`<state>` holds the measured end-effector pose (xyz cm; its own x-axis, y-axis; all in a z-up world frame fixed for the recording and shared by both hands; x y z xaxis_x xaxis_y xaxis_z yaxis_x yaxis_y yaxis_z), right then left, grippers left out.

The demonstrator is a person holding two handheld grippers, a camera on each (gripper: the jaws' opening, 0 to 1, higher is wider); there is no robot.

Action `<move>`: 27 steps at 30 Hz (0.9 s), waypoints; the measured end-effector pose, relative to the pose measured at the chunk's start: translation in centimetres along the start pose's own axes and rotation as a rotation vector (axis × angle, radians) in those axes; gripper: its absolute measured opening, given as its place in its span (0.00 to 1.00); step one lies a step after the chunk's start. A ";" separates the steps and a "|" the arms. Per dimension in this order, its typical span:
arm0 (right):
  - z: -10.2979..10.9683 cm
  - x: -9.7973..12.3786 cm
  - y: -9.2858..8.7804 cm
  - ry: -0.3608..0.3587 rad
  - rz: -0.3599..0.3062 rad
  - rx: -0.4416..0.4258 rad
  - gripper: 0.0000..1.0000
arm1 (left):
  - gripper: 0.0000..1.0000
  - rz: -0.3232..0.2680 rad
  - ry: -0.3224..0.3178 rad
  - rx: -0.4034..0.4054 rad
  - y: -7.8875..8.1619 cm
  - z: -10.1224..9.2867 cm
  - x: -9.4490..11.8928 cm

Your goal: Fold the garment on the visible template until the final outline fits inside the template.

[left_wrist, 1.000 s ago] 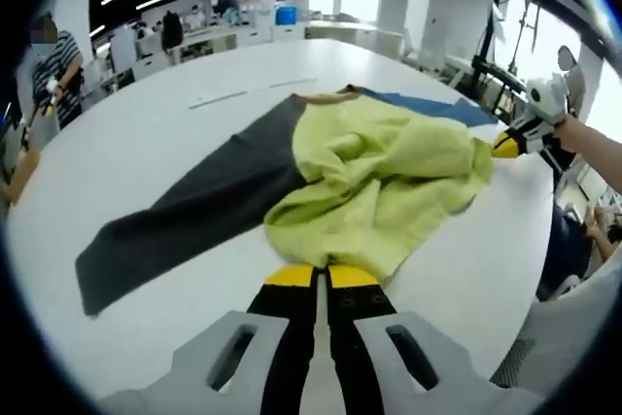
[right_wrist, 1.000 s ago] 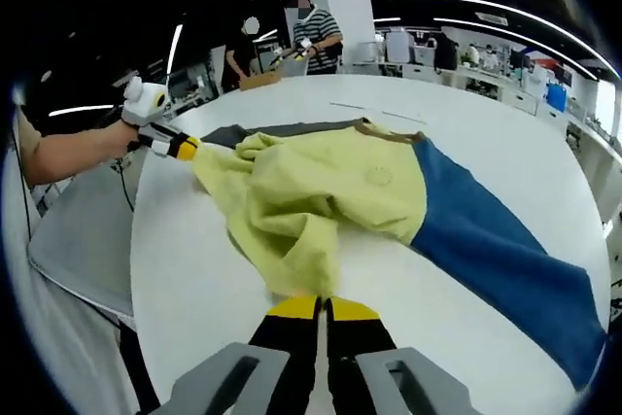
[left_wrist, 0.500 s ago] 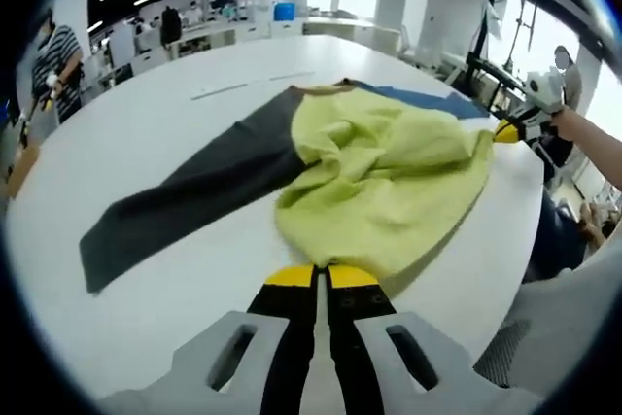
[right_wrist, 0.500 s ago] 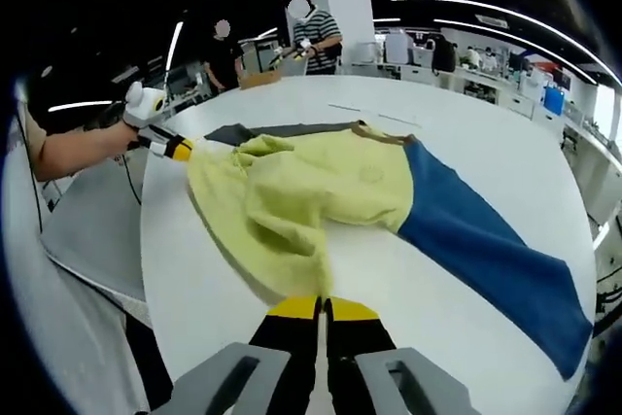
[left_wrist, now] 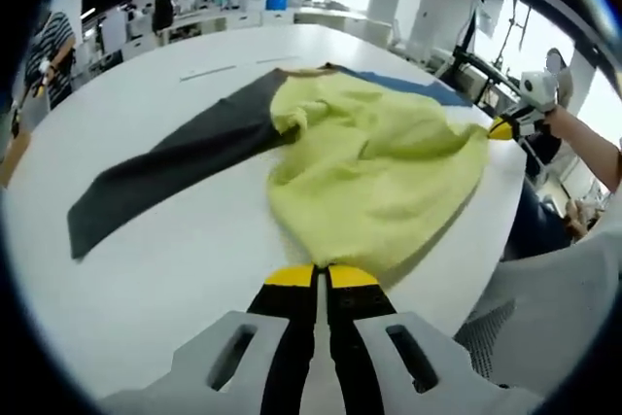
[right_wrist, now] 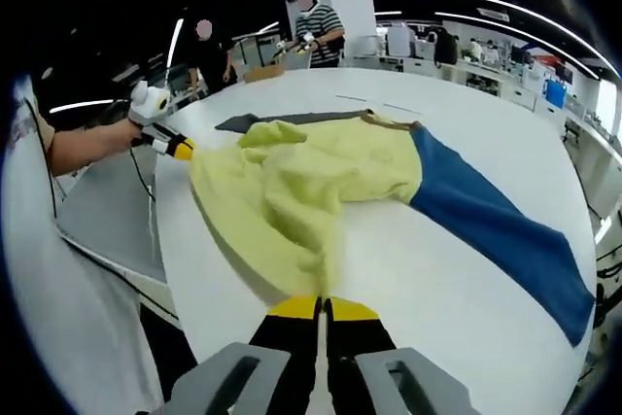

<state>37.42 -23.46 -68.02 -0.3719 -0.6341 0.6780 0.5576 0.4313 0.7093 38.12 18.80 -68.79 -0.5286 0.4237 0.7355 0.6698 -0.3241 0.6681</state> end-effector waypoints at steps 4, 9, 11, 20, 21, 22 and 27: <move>0.8 0.4 -1.0 0.005 0.010 -0.012 0.00 | 0.00 0.030 -0.026 0.000 -1.1 -0.8 0.3; 2.0 0.7 -2.4 0.012 0.022 -0.031 0.00 | 0.00 0.054 -0.045 0.017 -2.2 -1.2 0.5; 2.4 0.9 -2.9 0.017 0.022 -0.045 0.00 | 0.00 0.061 -0.052 0.028 -2.6 -1.4 0.7; 4.3 1.5 -4.8 0.026 0.038 -0.064 0.00 | 0.00 0.087 -0.080 0.035 -3.7 -2.2 1.6; 4.6 1.6 -5.0 0.029 0.041 -0.064 0.00 | 0.00 0.091 -0.082 0.035 -3.9 -2.3 1.6; 4.8 1.6 -5.1 0.030 0.043 -0.064 0.00 | 0.00 0.095 -0.083 0.035 -4.1 -2.4 1.7; 5.8 1.9 -5.9 0.036 0.048 -0.071 0.00 | 0.00 0.108 -0.098 0.053 -4.8 -2.7 2.1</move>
Point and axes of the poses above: the point that each gripper's makers call its tool centre point, and the gripper's own axes: x roughly backward along the fingers, z roughly to its left, y roughly out of its top, the point moved 6 cm from there along x, roughly backward along the fingers, and after that the axes turned 3 degrees about y, right-handed, at the moved point
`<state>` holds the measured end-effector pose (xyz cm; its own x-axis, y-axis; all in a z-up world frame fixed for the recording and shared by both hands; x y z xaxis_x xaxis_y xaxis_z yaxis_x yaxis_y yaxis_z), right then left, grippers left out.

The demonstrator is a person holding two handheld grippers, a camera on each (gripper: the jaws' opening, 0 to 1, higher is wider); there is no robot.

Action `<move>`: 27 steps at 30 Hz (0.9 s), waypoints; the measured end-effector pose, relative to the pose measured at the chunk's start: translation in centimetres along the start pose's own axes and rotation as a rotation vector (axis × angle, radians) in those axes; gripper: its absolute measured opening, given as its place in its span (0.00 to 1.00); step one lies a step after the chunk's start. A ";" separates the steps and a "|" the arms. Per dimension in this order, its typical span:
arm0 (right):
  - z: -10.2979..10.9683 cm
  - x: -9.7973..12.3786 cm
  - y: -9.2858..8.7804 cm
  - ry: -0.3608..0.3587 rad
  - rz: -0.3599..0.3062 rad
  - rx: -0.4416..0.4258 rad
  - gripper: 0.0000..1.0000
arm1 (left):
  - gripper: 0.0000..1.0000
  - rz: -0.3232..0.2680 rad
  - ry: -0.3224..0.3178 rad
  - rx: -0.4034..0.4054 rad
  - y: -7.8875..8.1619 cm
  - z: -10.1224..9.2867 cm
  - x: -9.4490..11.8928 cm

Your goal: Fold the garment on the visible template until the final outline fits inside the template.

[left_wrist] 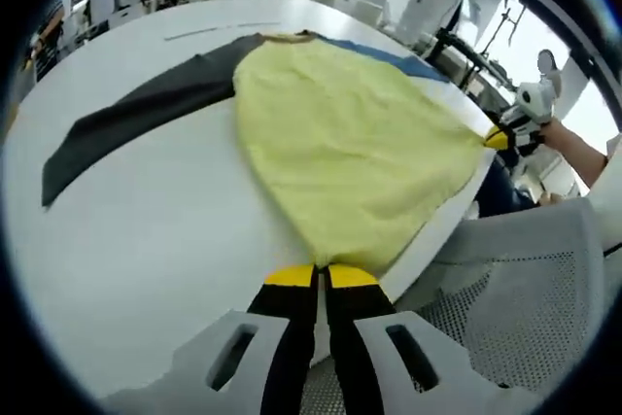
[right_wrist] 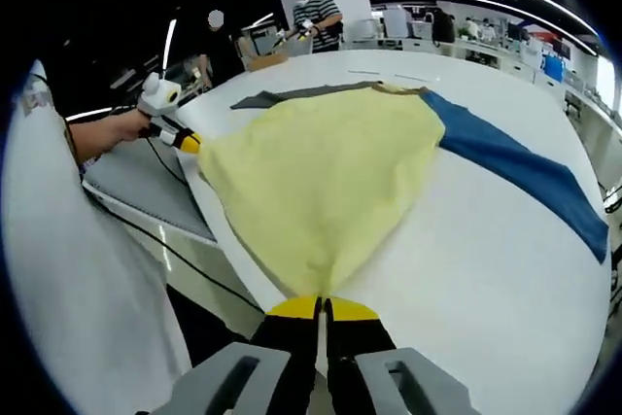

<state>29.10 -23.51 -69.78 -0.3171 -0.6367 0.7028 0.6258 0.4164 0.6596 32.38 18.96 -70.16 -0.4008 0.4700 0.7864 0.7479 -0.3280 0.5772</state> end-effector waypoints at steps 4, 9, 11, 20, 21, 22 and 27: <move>0.7 0.1 -0.5 0.003 0.008 0.000 0.00 | 0.00 0.000 -0.016 0.026 -0.4 -0.1 0.5; 1.0 0.2 -0.7 0.001 0.008 -0.003 0.00 | 0.00 -0.014 -0.048 0.054 -0.1 -0.7 1.8; 1.1 0.3 -0.8 0.000 0.005 -0.005 0.00 | 0.00 -0.036 -0.072 0.077 0.3 -1.3 2.5; 1.5 0.1 -0.8 0.001 0.011 0.003 0.00 | 0.00 -0.013 -0.105 0.136 0.2 -2.3 3.5; 1.5 0.0 -0.9 0.001 0.015 0.006 0.00 | 0.00 0.002 -0.099 0.124 0.0 -2.3 3.4; 1.5 0.0 -0.9 0.002 0.017 0.007 0.00 | 0.00 0.026 -0.090 0.111 -0.4 -2.2 3.2; 1.6 -0.3 -1.2 0.007 0.029 0.003 0.00 | 0.00 0.069 -0.098 0.138 -1.4 -2.1 2.7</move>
Point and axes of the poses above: the point that each gripper's makers call its tool centre point, and the gripper's own axes: x roughly backward along the fingers, z roughly to its left, y roughly out of its top, the point moved 6 cm from there along x, roughly backward along the fingers, and after that the axes turned 3 degrees about y, right-handed, at the moved point
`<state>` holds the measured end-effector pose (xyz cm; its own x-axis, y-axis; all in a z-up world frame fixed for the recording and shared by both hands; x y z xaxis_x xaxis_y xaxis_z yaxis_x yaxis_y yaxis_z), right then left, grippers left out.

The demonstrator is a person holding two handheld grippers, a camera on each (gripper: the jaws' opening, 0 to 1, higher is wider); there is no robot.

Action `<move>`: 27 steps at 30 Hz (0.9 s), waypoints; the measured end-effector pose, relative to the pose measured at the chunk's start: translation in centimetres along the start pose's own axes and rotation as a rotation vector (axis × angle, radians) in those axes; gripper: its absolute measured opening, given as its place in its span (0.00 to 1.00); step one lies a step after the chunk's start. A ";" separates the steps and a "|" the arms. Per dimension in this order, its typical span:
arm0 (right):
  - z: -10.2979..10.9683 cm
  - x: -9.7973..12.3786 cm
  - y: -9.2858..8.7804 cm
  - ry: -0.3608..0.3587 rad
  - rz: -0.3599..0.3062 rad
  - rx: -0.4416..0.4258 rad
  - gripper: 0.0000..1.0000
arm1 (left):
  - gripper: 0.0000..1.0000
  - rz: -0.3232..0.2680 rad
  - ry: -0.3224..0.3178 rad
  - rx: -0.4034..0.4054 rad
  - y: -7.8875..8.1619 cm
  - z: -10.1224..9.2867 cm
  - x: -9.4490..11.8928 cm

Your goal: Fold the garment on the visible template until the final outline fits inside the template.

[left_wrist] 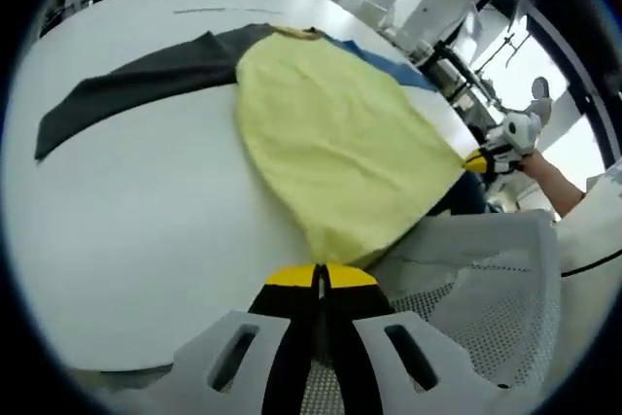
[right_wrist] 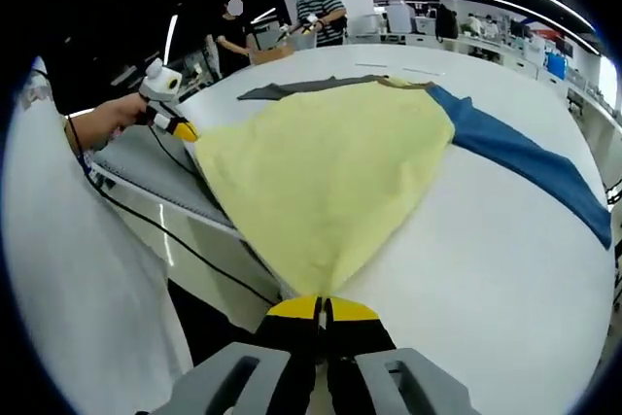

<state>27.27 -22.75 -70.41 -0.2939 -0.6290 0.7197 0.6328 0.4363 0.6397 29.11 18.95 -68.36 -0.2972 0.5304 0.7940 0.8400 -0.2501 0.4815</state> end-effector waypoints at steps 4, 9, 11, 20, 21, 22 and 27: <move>0.0 -0.1 -0.3 -0.001 0.006 -0.005 0.00 | 0.00 0.023 -0.012 0.025 -0.6 0.3 -0.4; 0.0 -0.1 -0.4 -0.006 0.006 -0.008 0.00 | 0.00 0.034 -0.015 0.036 -1.0 0.7 -0.9; 0.0 -0.1 -0.5 -0.008 0.008 -0.008 0.00 | 0.00 0.038 -0.014 0.034 -1.1 0.8 -0.9; 0.0 0.3 -0.9 -0.016 0.015 -0.016 0.01 | 0.00 0.049 -0.013 0.035 -1.4 0.8 -0.6; 0.0 0.3 -0.9 -0.017 0.014 -0.017 0.02 | 0.00 0.047 -0.014 0.038 -1.4 0.8 -0.5; -0.1 0.4 -0.8 -0.021 0.011 -0.017 0.03 | 0.00 0.046 -0.013 0.040 -1.4 0.8 -0.4; -0.6 1.0 -0.6 -0.036 0.005 -0.022 0.05 | 0.00 0.025 -0.004 0.042 -1.0 0.7 0.3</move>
Point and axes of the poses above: the point that each gripper's makers call its tool centre point, and the gripper's own axes: x roughly backward along the fingers, z roughly to its left, y roughly out of its top, the point moved 6 cm from there along x, roughly backward along the fingers, and after that the axes turned 3 degrees about y, right-handed, at the moved point
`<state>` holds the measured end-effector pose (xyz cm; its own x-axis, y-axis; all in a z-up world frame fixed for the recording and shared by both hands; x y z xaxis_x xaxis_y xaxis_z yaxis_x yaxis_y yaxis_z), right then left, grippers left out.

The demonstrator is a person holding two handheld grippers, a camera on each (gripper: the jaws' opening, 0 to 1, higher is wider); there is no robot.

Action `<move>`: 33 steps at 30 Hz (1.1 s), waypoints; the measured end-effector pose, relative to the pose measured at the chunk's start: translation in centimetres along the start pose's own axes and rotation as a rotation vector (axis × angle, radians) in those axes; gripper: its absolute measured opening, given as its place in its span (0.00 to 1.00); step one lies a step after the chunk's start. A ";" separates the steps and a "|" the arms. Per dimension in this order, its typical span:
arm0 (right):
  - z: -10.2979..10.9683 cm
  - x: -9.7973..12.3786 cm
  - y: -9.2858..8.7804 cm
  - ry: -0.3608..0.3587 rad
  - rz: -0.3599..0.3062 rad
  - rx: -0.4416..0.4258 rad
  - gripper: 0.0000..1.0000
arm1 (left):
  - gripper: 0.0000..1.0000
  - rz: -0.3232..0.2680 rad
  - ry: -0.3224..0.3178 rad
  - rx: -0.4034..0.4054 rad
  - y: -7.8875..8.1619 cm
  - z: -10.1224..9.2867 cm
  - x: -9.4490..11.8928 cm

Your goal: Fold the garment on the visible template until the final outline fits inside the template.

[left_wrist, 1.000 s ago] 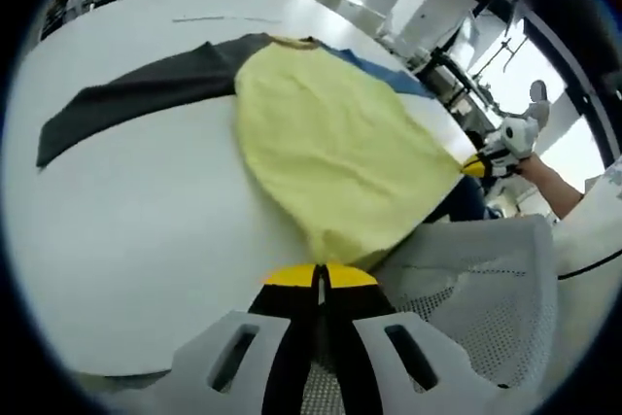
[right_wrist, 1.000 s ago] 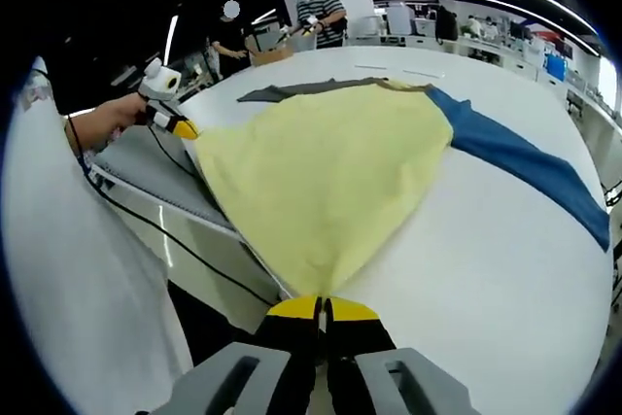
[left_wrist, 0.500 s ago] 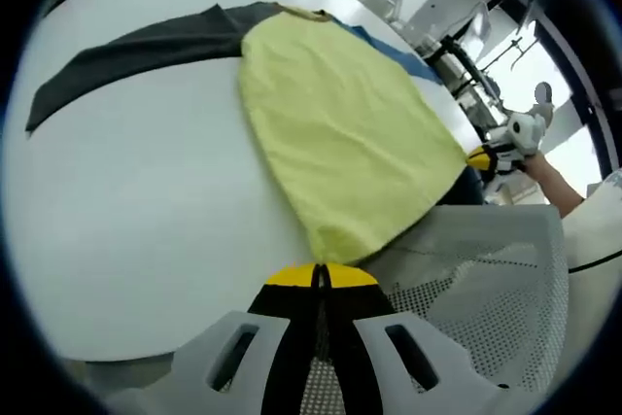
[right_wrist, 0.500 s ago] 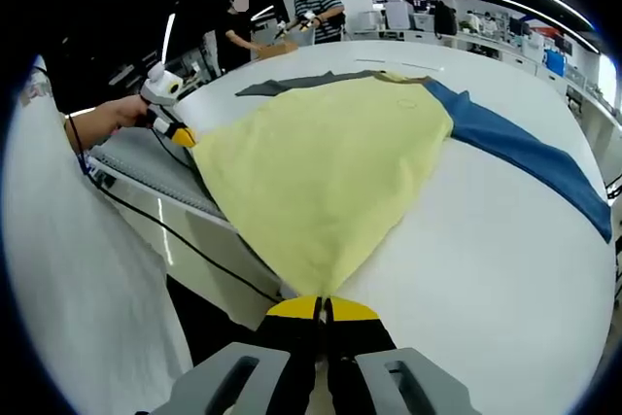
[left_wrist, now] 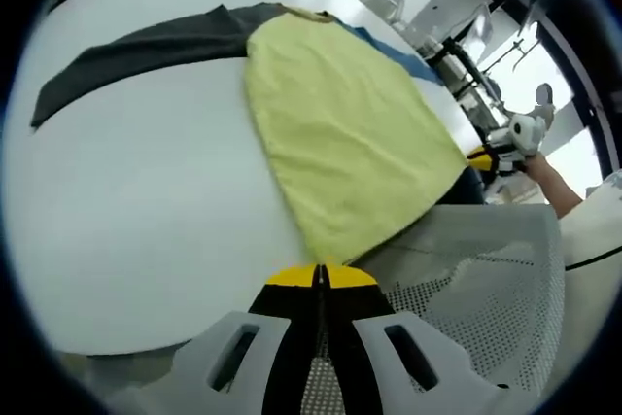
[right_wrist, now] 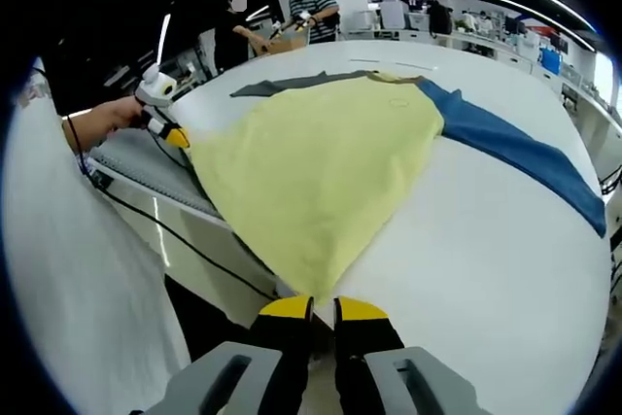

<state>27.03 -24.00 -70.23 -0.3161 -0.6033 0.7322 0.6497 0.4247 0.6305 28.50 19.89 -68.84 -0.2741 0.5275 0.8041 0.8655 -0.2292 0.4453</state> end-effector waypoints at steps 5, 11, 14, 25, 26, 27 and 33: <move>-0.8 0.6 0.6 -0.022 -0.016 -0.001 0.05 | 0.07 -0.096 -0.001 -0.063 1.7 -0.2 0.6; -1.6 0.9 1.6 -0.043 -0.037 0.003 0.05 | 0.12 -0.152 -0.017 -0.114 2.9 -1.1 0.6; -2.1 1.1 2.2 -0.060 -0.053 0.005 0.06 | 0.14 -0.191 -0.020 -0.137 3.7 -1.4 0.6; -4.3 1.8 3.0 -0.111 -0.084 -0.020 0.09 | 0.22 -0.319 -0.059 -0.240 5.5 -2.9 0.5; -4.5 1.9 3.1 -0.115 -0.088 -0.021 0.09 | 0.22 -0.323 -0.062 -0.246 5.6 -3.1 0.4; -4.8 2.0 3.2 -0.125 -0.096 -0.023 0.09 | 0.23 -0.329 -0.060 -0.254 5.6 -3.1 0.4; -6.6 2.7 3.8 -0.180 -0.131 -0.050 0.16 | 0.33 -0.331 -0.087 -0.309 5.6 -4.0 -0.2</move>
<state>33.21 -28.49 -67.57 -0.5149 -0.5193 0.6820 0.6273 0.3140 0.7127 31.70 15.19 -64.97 -0.4672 0.6772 0.5685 0.5678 -0.2631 0.7800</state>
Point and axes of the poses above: the point that each gripper's makers call its tool centre point, and the gripper's own axes: x roughly backward along the fingers, z roughly to its left, y roughly out of its top, the point moved 6 cm from there along x, roughly backward along the fingers, and after that the axes turned 3 degrees about y, right-handed, at the moved point
